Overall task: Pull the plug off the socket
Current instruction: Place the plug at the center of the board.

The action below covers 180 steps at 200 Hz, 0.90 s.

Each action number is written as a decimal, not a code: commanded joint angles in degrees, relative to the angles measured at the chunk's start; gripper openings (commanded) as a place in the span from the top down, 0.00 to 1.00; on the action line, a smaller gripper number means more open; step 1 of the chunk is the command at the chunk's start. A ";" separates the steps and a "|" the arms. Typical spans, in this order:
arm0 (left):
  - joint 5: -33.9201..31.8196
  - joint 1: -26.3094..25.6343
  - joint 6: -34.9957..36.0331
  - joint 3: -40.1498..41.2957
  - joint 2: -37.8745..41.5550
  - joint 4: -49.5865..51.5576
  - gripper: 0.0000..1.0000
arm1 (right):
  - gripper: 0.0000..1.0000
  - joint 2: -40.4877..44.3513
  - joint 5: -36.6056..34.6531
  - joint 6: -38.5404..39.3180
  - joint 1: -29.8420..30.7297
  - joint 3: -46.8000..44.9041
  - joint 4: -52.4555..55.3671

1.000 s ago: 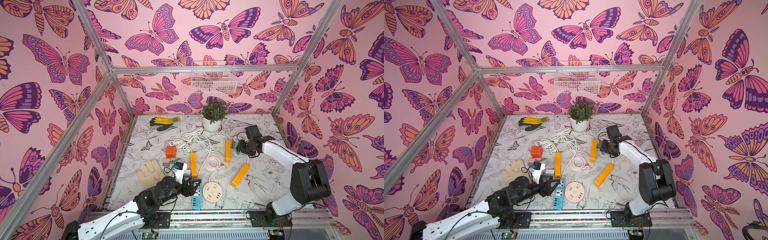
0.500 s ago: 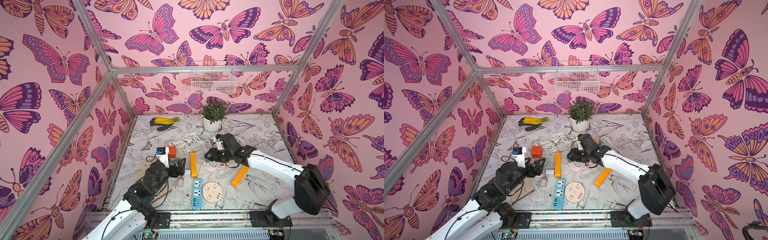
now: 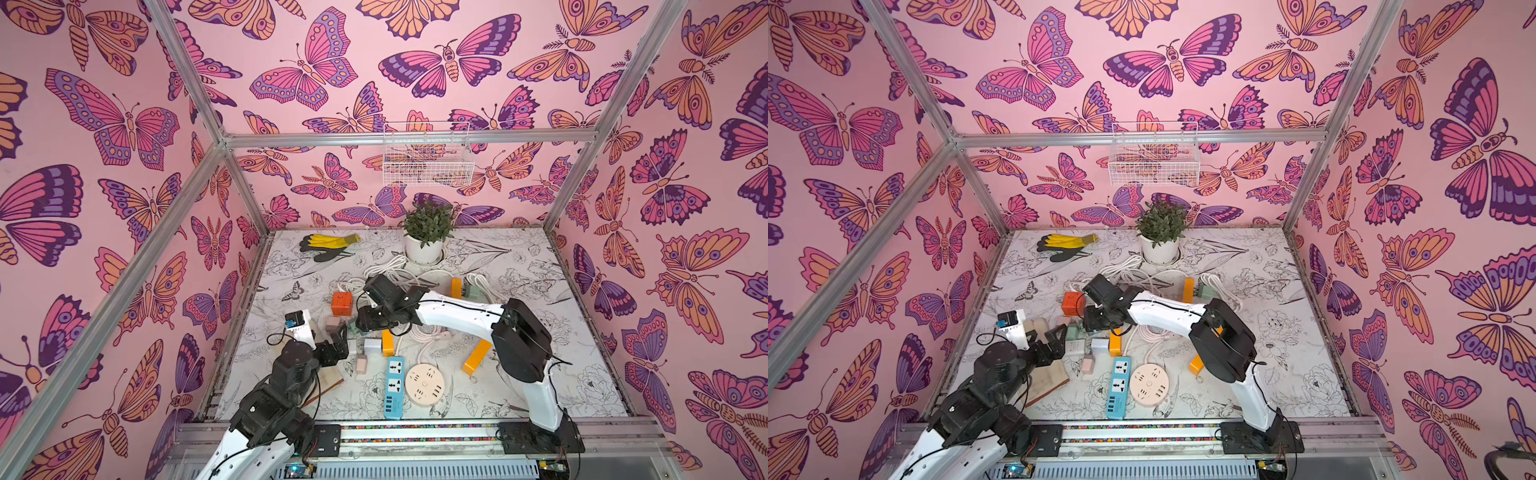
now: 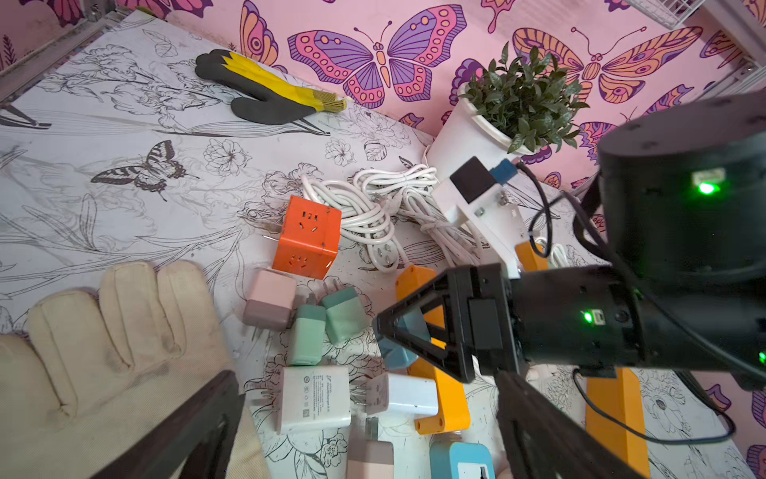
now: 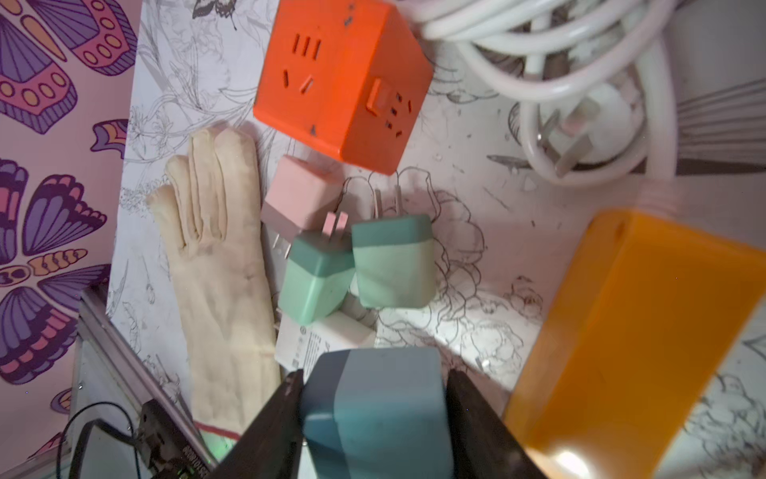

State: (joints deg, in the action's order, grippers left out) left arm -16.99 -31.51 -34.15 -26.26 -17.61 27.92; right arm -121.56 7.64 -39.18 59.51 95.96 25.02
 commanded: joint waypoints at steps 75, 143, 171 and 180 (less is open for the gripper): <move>-1.86 0.34 -1.11 0.68 2.20 2.59 0.00 | 0.36 -6.65 1.18 6.76 0.08 11.59 12.14; 6.58 0.35 -2.23 1.03 2.66 0.47 0.00 | 0.29 13.25 -6.39 13.85 -0.80 -1.95 7.95; 17.22 0.31 -4.77 4.03 0.63 -7.04 0.01 | 0.30 32.77 -9.26 13.14 -6.21 -21.86 -1.57; 20.88 0.31 -5.34 5.48 -0.78 -11.41 0.00 | 0.30 38.60 -9.61 12.25 -9.30 -28.21 -3.80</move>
State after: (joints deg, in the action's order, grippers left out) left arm -7.40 -31.51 -37.10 -24.21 -15.90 25.17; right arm -95.77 2.72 -26.81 56.42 79.81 28.27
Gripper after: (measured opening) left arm 0.995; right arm 0.698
